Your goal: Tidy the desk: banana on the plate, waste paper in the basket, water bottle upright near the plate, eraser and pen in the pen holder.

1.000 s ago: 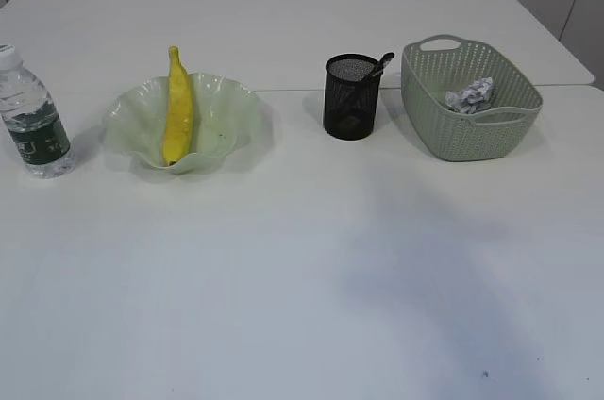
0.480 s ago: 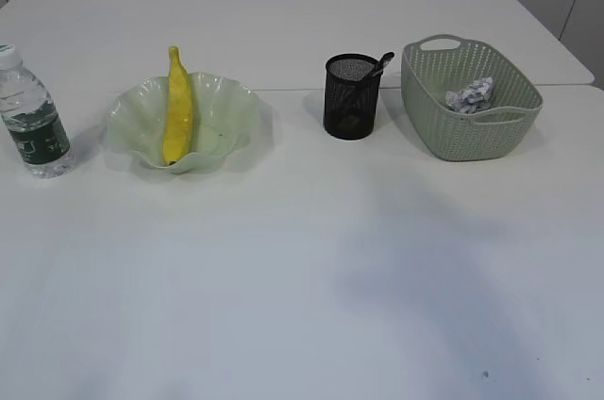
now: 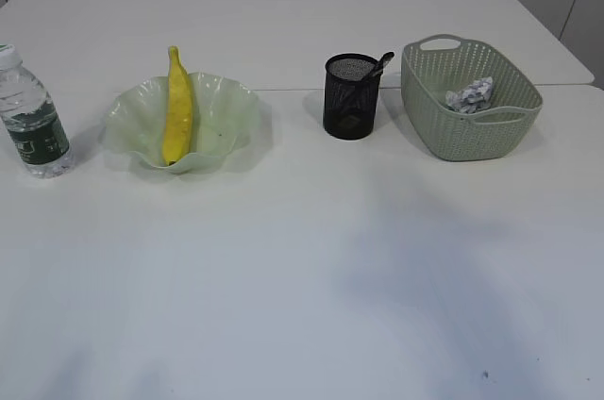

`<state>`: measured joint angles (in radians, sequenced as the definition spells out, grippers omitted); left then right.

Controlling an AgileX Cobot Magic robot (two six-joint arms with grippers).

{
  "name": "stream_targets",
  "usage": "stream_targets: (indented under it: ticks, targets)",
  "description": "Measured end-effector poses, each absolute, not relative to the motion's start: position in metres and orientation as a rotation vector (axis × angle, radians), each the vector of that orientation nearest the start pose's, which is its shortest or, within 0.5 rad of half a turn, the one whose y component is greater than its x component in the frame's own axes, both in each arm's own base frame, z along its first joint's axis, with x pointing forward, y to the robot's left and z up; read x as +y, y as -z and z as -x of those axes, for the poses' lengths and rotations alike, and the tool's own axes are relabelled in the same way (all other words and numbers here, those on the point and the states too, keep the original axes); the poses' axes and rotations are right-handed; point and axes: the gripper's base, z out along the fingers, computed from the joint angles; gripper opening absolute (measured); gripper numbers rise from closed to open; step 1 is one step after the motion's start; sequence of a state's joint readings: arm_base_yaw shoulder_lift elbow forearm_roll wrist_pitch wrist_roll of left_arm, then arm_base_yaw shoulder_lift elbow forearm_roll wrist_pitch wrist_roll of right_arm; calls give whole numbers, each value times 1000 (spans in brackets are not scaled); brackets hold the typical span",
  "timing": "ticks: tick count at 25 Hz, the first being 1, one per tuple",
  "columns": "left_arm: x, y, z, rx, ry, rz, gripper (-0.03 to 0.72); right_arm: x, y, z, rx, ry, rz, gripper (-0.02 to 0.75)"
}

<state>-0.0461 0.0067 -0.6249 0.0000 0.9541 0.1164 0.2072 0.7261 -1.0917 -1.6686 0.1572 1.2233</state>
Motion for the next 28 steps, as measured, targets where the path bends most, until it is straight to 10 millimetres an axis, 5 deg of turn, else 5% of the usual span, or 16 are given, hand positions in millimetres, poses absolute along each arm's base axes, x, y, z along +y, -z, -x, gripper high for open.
stream_targets:
  ticks: [28]
  targets:
    - [1, -282, 22, 2169, -40, -177, 532, 7, -509, -111, 1094, 315, 207, 239]
